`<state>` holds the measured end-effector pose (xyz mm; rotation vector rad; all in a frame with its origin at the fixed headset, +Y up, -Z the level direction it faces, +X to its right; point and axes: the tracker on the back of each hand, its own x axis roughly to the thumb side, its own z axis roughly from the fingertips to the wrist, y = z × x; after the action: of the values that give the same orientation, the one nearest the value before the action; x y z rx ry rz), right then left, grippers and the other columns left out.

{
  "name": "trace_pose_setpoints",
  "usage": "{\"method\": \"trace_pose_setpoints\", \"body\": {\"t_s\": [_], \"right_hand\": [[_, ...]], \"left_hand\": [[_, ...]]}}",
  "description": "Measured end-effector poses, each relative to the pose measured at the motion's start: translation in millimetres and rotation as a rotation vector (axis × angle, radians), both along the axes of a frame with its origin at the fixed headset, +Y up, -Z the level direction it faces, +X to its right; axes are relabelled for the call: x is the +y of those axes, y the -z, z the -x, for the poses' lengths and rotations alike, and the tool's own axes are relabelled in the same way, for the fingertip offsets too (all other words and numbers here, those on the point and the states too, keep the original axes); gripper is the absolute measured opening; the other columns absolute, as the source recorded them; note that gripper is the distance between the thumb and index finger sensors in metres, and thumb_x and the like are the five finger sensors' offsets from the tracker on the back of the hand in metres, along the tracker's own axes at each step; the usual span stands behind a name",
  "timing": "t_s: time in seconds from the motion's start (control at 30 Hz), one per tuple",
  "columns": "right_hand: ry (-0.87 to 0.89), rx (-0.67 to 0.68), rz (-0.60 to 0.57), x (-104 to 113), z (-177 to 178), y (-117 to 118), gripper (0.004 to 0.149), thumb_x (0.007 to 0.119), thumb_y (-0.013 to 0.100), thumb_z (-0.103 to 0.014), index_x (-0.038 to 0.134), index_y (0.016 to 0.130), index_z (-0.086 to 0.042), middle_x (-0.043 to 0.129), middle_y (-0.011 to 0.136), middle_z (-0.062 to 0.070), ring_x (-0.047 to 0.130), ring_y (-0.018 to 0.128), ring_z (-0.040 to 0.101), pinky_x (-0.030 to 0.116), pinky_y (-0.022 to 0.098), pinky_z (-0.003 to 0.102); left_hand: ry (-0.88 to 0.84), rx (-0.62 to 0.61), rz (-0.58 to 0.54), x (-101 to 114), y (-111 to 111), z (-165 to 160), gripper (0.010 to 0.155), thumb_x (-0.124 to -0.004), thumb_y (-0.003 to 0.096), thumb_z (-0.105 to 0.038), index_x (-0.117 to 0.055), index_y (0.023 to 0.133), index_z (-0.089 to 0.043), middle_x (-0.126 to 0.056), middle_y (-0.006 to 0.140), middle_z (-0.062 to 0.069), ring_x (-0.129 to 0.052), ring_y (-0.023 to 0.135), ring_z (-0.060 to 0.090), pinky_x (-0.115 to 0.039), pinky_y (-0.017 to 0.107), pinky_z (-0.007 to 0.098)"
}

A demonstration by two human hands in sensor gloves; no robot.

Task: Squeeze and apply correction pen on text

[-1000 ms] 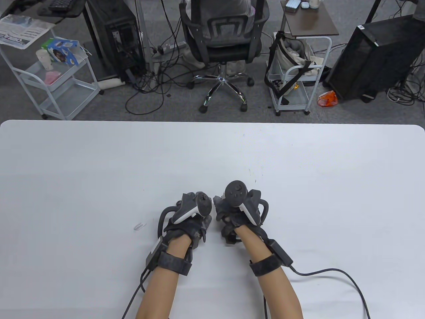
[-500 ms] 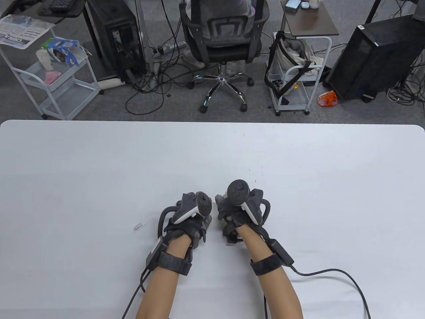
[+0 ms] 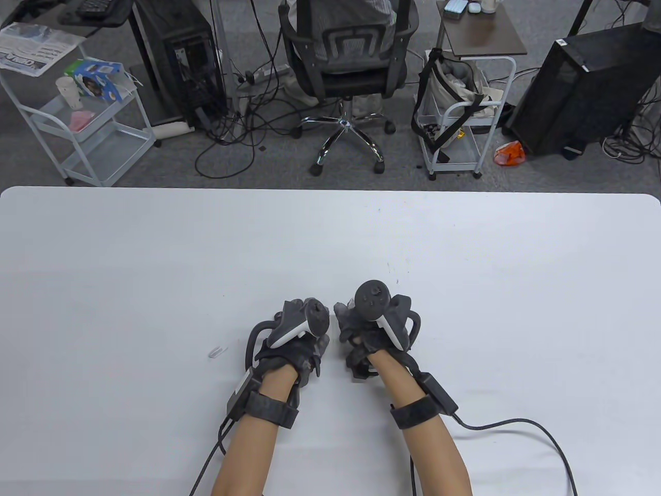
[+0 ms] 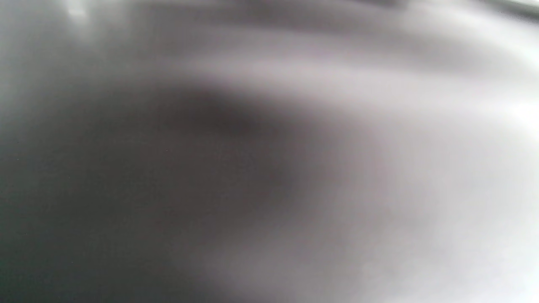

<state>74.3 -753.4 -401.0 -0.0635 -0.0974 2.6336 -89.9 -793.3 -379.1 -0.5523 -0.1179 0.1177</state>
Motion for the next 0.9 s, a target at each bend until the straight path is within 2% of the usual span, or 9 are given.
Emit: {"method": "trace_pose_setpoints", "body": {"t_s": [0.43,0.9], "right_hand": [[0.003,0.017,0.031,-1.1,4.3,1.3,0.037,0.083,0.041,-0.051,0.095,0.036,-0.016,0.103,0.031,0.008,0.096,0.014,0.025,0.087,0.033,0.043],[-0.002,0.013,0.01,-1.4,7.5,0.0,0.038,0.083,0.041,-0.052,0.095,0.037,-0.016,0.103,0.033,0.008,0.097,0.016,0.025,0.087,0.035,0.042]], "left_hand": [[-0.002,0.001,0.001,-0.3,0.0,-0.1,0.063,-0.05,0.0481,-0.055,-0.019,0.101,-0.044,-0.008,0.117,-0.013,-0.012,0.113,0.017,-0.022,0.084,0.045],[-0.002,0.001,0.001,-0.3,0.0,0.0,0.063,-0.05,0.0481,-0.055,-0.019,0.101,-0.044,-0.008,0.117,-0.013,-0.012,0.113,0.017,-0.022,0.084,0.045]]}}
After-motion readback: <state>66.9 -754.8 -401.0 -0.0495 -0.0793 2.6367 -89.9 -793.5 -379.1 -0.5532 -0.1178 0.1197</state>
